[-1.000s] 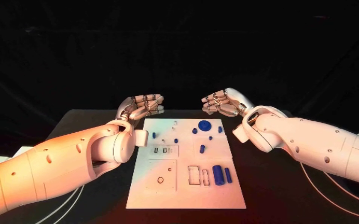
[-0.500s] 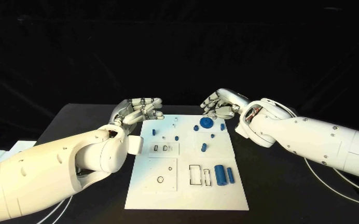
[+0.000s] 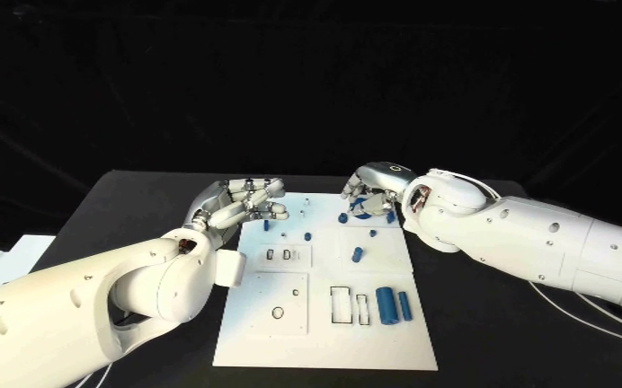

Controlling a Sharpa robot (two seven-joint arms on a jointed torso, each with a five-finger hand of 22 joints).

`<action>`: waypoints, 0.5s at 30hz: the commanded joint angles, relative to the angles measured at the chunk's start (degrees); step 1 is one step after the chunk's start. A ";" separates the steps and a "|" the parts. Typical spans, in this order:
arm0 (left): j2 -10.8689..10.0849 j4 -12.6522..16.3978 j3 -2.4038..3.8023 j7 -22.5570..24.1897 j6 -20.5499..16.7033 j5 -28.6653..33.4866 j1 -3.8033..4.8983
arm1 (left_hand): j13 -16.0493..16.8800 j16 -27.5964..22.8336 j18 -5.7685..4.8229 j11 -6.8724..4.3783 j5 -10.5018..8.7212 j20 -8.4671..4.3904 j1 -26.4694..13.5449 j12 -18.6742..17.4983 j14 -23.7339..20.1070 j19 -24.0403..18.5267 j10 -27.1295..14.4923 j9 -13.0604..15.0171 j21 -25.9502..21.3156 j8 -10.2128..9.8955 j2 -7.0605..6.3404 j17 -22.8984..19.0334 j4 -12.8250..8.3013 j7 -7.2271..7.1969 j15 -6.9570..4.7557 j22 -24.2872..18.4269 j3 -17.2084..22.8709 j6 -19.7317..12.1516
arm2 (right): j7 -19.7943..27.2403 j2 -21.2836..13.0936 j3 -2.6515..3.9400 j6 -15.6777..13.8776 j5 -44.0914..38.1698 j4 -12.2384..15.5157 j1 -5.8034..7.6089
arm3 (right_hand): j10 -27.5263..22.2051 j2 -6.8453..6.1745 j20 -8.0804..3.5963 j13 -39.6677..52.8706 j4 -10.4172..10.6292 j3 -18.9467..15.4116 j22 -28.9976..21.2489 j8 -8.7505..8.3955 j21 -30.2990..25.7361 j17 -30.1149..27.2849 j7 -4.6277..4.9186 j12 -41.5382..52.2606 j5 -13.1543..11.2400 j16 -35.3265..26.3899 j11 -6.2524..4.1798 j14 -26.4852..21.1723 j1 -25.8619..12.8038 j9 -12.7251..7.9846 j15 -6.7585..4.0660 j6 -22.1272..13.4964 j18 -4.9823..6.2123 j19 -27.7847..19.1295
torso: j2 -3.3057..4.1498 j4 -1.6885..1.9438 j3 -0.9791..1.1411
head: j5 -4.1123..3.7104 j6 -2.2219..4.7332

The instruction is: Assemble the parts on the task board

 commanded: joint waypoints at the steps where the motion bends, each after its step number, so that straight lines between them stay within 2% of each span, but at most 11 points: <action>1: -0.21 0.73 0.12 -0.16 1.28 0.11 0.22 | -0.03 -0.38 0.85 0.16 -0.23 0.02 -0.24 -0.36 -0.55 -0.05 0.09 0.04 0.30 -0.34 0.16 0.05 -0.39 0.18 -0.04 0.07 -0.05 0.14 | -1.90 0.32 0.03 3.82 -5.04 -0.09 0.07 | -0.57 -0.16 0.27 0.04 -0.03 0.89 2.77 -0.16 4.18 10.96 -0.05 -0.10 -0.38 11.69 -0.18 2.20 -0.78 -0.03 -0.35 0.23 0.01 -0.59 | 1.36 0.52 -0.01 | -0.26 0.05; 3: -0.30 0.92 0.15 -0.20 1.29 0.12 0.27 | -0.03 -0.40 0.85 0.17 -0.23 0.03 -0.23 -0.38 -0.58 -0.07 0.08 0.04 0.30 -0.36 0.15 0.08 -0.42 0.18 -0.03 0.08 -0.05 0.13 | -1.95 0.46 0.04 4.23 -5.39 -0.10 0.12 | -0.63 -0.19 0.24 0.05 0.01 1.24 4.31 -0.17 6.07 14.91 -0.21 -0.09 -0.42 15.47 0.05 1.97 -0.89 -0.03 -0.13 0.25 0.16 -1.28 | 1.69 0.54 0.00 | -0.28 0.06; 7: -0.29 0.97 0.18 -0.29 1.37 0.12 0.31 | -0.03 -0.41 0.84 0.18 -0.23 0.03 -0.22 -0.39 -0.60 -0.09 0.08 0.04 0.30 -0.37 0.15 0.09 -0.43 0.19 -0.02 0.08 -0.05 0.12 | -2.13 0.69 0.04 4.83 -6.08 -0.30 0.22 | -0.96 -0.36 0.42 0.01 0.09 1.68 10.12 -0.16 11.41 19.72 -0.13 -0.14 -0.60 20.24 0.10 1.91 -1.08 -0.02 -0.03 0.32 -0.42 -0.86 | 2.08 0.48 0.04 | -0.54 0.18; 15: -0.35 1.03 0.20 -0.52 1.55 0.12 0.33 | -0.04 -0.46 0.83 0.20 -0.23 0.04 -0.23 -0.46 -0.67 -0.14 0.04 0.03 0.31 -0.42 0.14 0.16 -0.46 0.20 0.00 0.10 -0.07 0.09 | -3.21 1.28 0.05 5.77 -6.93 -1.10 0.30 | -1.15 -0.28 0.75 0.00 0.37 2.05 13.35 -0.16 14.42 21.71 -0.22 -0.16 -0.67 22.27 0.15 1.55 -1.30 -0.02 -0.20 0.22 -0.79 -0.86 | 3.00 0.48 0.17 | -0.65 0.20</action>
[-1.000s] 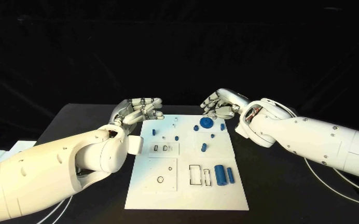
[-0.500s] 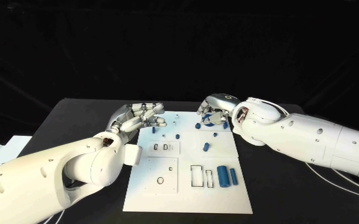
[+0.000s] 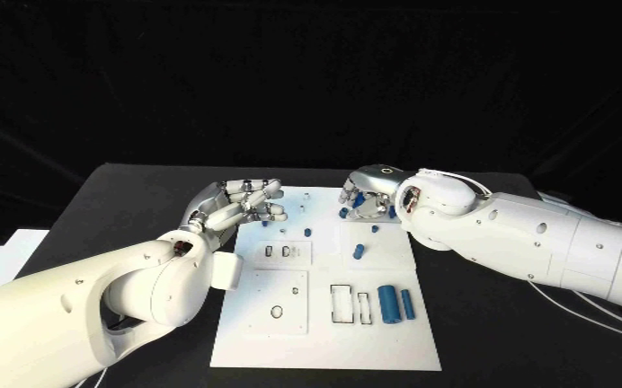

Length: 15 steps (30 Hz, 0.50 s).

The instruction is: Assemble the parts on the task board

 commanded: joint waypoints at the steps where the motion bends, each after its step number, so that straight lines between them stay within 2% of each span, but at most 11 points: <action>1: -0.05 0.22 0.06 -0.03 1.31 0.10 0.09 | -0.03 -0.22 0.84 0.20 -0.23 0.03 -0.23 -0.22 -0.26 -0.13 0.05 0.04 0.31 -0.36 0.14 0.09 -0.30 0.20 0.02 0.10 0.08 0.09 | -1.52 0.27 0.02 2.18 -2.46 -0.25 0.01 | -0.57 0.03 0.48 0.01 0.11 0.59 0.96 -0.14 0.99 0.79 -0.21 -0.16 -0.27 0.83 -0.02 1.53 -0.55 0.00 -0.20 0.26 -0.85 0.13 | 0.63 0.07 0.07 | -0.01 -0.04; 7: -0.18 0.28 0.06 -0.22 1.47 0.10 0.10 | -0.03 -0.22 0.84 0.20 -0.23 0.03 -0.23 -0.22 -0.26 -0.13 0.05 0.04 0.31 -0.36 0.14 0.09 -0.30 0.20 0.02 0.10 0.08 0.09 | -2.01 0.47 0.02 1.96 -2.97 -0.49 0.02 | -0.48 0.36 0.56 0.03 0.30 1.10 2.70 -0.09 2.62 2.14 -0.19 -0.12 -0.47 2.20 0.00 1.52 -0.50 0.02 -0.18 0.44 -1.00 0.19 | 0.98 0.45 0.06 | -0.01 -0.06; 11: -0.24 0.30 0.06 -0.40 1.60 0.10 0.11 | -0.04 -0.25 0.83 0.22 -0.24 0.04 -0.29 -0.28 -0.31 -0.17 0.01 0.03 0.31 -0.40 0.14 0.16 -0.30 0.23 0.05 0.12 0.06 0.07 | -2.10 0.78 0.02 1.84 -3.04 -0.73 0.02 | -0.16 0.63 0.60 0.04 0.48 1.70 4.13 -0.06 3.99 3.24 -0.26 -0.08 -0.66 3.33 -0.08 1.49 -0.49 0.04 -0.19 0.67 -1.12 0.17 | 1.25 0.57 0.10 | -0.16 -0.03; 15: -0.24 0.32 0.06 -0.64 1.77 0.10 0.11 | -0.04 -0.28 0.82 0.24 -0.24 0.05 -0.31 -0.32 -0.35 -0.21 -0.02 0.03 0.32 -0.45 0.15 0.21 -0.32 0.24 0.07 0.13 0.05 0.04 | -2.09 1.07 0.02 1.81 -3.06 -1.02 0.02 | 0.40 0.95 0.58 0.07 0.73 2.28 5.41 -0.04 5.15 4.15 -0.45 0.01 -1.04 4.25 -0.26 1.52 -0.56 0.06 -0.28 0.83 -1.23 0.24 | 1.44 0.66 0.04 | -0.25 0.13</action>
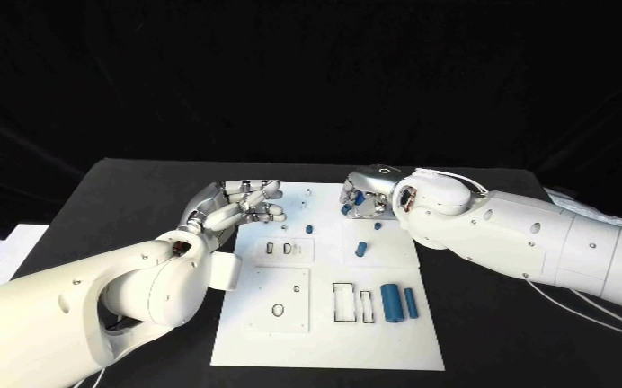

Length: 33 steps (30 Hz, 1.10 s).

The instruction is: Assemble the parts on the task board

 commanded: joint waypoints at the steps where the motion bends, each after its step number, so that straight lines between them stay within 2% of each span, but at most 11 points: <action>1: 0.00 0.24 0.06 -0.20 1.48 0.09 0.09 | -0.04 -0.28 0.82 0.24 -0.24 0.05 -0.31 -0.32 -0.35 -0.20 -0.01 0.03 0.32 -0.29 0.15 0.11 -0.32 0.24 0.06 0.09 0.04 0.04 | -0.63 0.25 0.02 0.78 -1.24 -0.16 0.01 | 0.71 0.56 0.34 0.09 0.08 0.57 0.85 -0.02 0.77 0.65 -0.12 0.02 -0.48 0.65 -0.11 1.54 -0.13 0.08 -0.31 0.55 -1.20 0.06 | 0.31 0.18 -0.04 | -0.09 0.14; 12: 0.05 0.13 0.06 -0.78 1.68 0.09 0.09 | -0.05 -0.45 0.82 0.25 -0.17 0.04 0.42 -0.63 -0.55 -0.43 -0.07 0.04 0.46 -0.57 0.37 0.66 -1.02 0.26 0.06 0.29 0.44 0.01 | -1.05 0.63 0.02 1.21 -1.68 -0.43 0.01 | 2.88 1.34 0.01 0.17 1.04 2.87 6.69 0.51 5.53 4.73 -0.96 0.11 -2.98 4.58 -0.84 2.01 -0.06 0.41 -0.82 2.66 -1.93 1.26 | 0.77 0.37 -0.11 | -0.23 0.41; 22: -0.02 0.28 0.06 -1.02 1.93 0.09 0.10 | -0.06 -0.48 0.83 0.26 -0.16 0.02 0.59 -0.70 -0.56 -0.46 -0.06 0.04 0.51 -0.63 0.41 0.80 -1.19 0.27 0.05 0.35 0.55 0.00 | -2.35 1.03 0.02 1.88 -4.51 -0.65 0.00 | 5.49 2.22 -0.51 0.32 0.17 7.20 10.46 1.15 8.70 6.55 -1.50 0.24 -6.05 6.54 -1.55 1.99 2.65 0.96 -1.38 5.08 -2.40 1.75 | 1.02 0.57 -0.12 | -0.33 -0.04; 27: -0.10 0.30 0.06 -1.22 2.07 0.09 0.10 | -0.06 -0.48 0.83 0.26 -0.16 0.02 0.66 -0.73 -0.56 -0.47 -0.07 0.04 0.53 -0.65 0.42 0.85 -1.26 0.28 0.04 0.37 0.59 0.00 | -1.30 0.71 0.05 -3.87 -3.95 0.43 -0.01 | 6.37 2.06 -0.61 0.38 0.56 8.48 11.90 1.28 9.90 6.96 -1.57 0.15 -6.82 7.06 -1.72 1.96 2.50 1.20 -1.48 5.78 -2.59 1.93 | 1.10 0.56 -0.12 | -0.29 -0.05; 33: -0.11 0.22 0.05 -1.31 2.20 0.09 0.10 | -0.07 -0.51 0.83 0.26 -0.16 0.01 0.78 -0.80 -0.57 -0.50 -0.08 0.04 0.58 -0.71 0.45 0.96 -1.39 0.29 0.04 0.42 0.68 -0.02 | -1.13 0.63 0.42 -10.86 -1.94 1.51 -0.02 | 6.20 1.72 -0.60 0.29 0.96 8.95 12.19 1.11 10.21 6.76 -1.46 -0.09 -7.02 7.03 -1.64 1.86 2.15 1.23 -1.41 5.70 -2.62 1.83 | 1.15 0.59 -0.20 | -0.33 0.24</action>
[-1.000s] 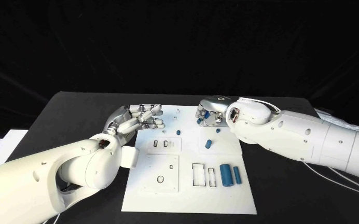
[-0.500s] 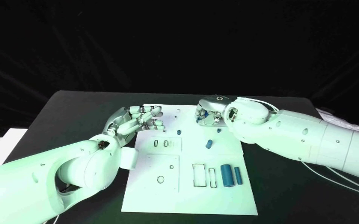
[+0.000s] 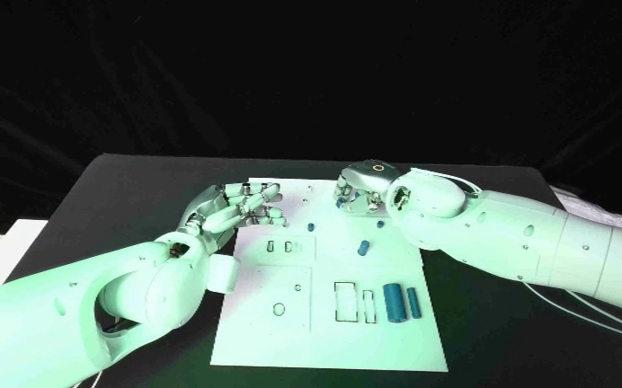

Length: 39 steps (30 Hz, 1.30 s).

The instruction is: Assemble the parts on the task board

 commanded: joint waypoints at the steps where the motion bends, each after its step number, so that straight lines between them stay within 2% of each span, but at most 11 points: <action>1: 0.01 0.13 0.05 0.00 1.43 0.07 0.08 | -0.06 -0.25 0.83 0.26 -0.16 0.00 0.50 -0.37 -0.43 -0.50 -0.08 0.05 0.36 -0.28 0.15 0.10 -0.39 0.29 -0.11 0.07 -0.01 -0.02 | -0.53 0.33 0.23 -7.29 0.77 0.17 0.04 | 1.13 0.15 0.06 0.11 0.39 0.67 0.14 -0.13 0.32 -0.17 0.17 -0.15 0.06 0.26 -0.92 1.80 0.58 0.00 -0.17 0.08 -0.92 0.32 | 0.10 0.06 -0.06 | -0.08 0.30; 4: 0.03 0.13 0.05 -0.02 1.58 0.07 0.08 | -0.07 -0.27 0.82 0.27 -0.16 0.00 0.53 -0.40 -0.45 -0.52 -0.10 0.05 0.37 -0.30 0.15 0.13 -0.44 0.29 -0.11 0.09 0.01 -0.04 | -1.92 1.15 0.32 -8.84 1.04 -0.65 0.05 | 0.72 -0.19 0.14 -0.01 0.63 1.34 0.22 -0.37 0.49 -0.21 0.33 -0.25 0.50 0.32 -0.77 1.72 0.44 0.00 -0.04 -0.12 -0.91 0.11 | 0.17 0.14 -0.07 | -0.07 0.61; 11: 0.04 0.15 0.05 -0.10 1.71 0.07 0.08 | -0.08 -0.35 0.80 0.30 -0.18 0.02 0.53 -0.47 -0.56 -0.62 -0.14 0.04 0.38 -0.36 0.13 0.21 -0.50 0.32 -0.07 0.11 0.03 -0.07 | -2.90 3.46 0.39 -10.03 1.07 -3.04 0.12 | 0.05 -0.78 0.29 -0.13 1.03 2.15 0.40 -0.71 0.74 -0.04 0.51 -0.29 0.58 0.56 -0.57 1.69 0.18 -0.01 0.13 -0.40 -0.90 -0.12 | 0.36 0.31 -0.10 | -0.19 0.96; 17: 0.00 0.27 0.05 -0.18 1.74 0.07 0.11 | -0.08 -0.47 0.76 0.34 -0.19 0.05 0.49 -0.54 -0.72 -0.78 -0.15 0.04 0.35 -0.42 0.12 0.29 -0.56 0.34 -0.01 0.14 0.05 -0.08 | -3.00 5.76 0.40 -10.17 1.61 -5.29 0.16 | -0.29 -1.08 0.38 -0.16 1.26 2.53 0.63 -0.89 0.94 0.10 0.60 -0.30 0.60 0.73 -0.44 1.70 0.02 -0.02 0.21 -0.58 -0.93 -0.16 | 0.53 0.40 -0.12 | -0.13 1.05; 20: 0.00 0.35 0.05 -0.24 1.80 0.07 0.13 | -0.08 -0.47 0.76 0.34 -0.19 0.05 0.49 -0.54 -0.72 -0.78 -0.15 0.04 0.35 -0.42 0.12 0.29 -0.56 0.34 -0.01 0.14 0.05 -0.08 | -2.97 6.80 0.40 -10.13 1.70 -6.28 0.15 | -0.36 -1.15 0.40 -0.17 1.33 2.64 0.75 -0.93 1.04 0.25 0.62 -0.29 0.63 0.86 -0.42 1.72 -0.01 -0.02 0.23 -0.63 -0.94 -0.14 | 0.68 0.51 -0.14 | -0.16 1.30; 25: 0.04 0.39 0.05 -0.34 1.92 0.07 0.20 | -0.09 -0.57 0.73 0.37 -0.19 0.07 0.46 -0.60 -0.87 -0.94 -0.17 0.04 0.33 -0.48 0.11 0.38 -0.61 0.38 0.04 0.16 0.07 -0.10 | -2.93 8.49 0.40 -9.95 1.76 -7.81 0.11 | -0.41 -1.24 0.42 -0.17 1.37 2.71 0.73 -0.96 1.05 0.28 0.64 -0.28 0.65 0.90 -0.40 1.73 -0.05 -0.02 0.25 -0.66 -0.94 -0.17 | 0.95 0.71 -0.19 | -0.20 1.33; 39: 0.18 0.20 0.05 -0.56 2.04 0.07 0.25 | -0.09 -0.62 0.72 0.40 -0.20 0.08 0.44 -0.64 -0.92 -1.01 -0.19 0.04 0.32 -0.52 0.09 0.42 -0.65 0.40 0.06 0.17 0.07 -0.13 | -2.57 9.80 0.40 -10.31 1.79 -8.47 0.06 | -0.52 -1.43 0.46 -0.17 1.48 2.83 0.77 -1.01 1.11 0.34 0.67 -0.27 0.69 0.98 -0.36 1.74 -0.14 -0.03 0.28 -0.72 -0.93 -0.21 | 0.99 0.73 -0.24 | -0.05 1.20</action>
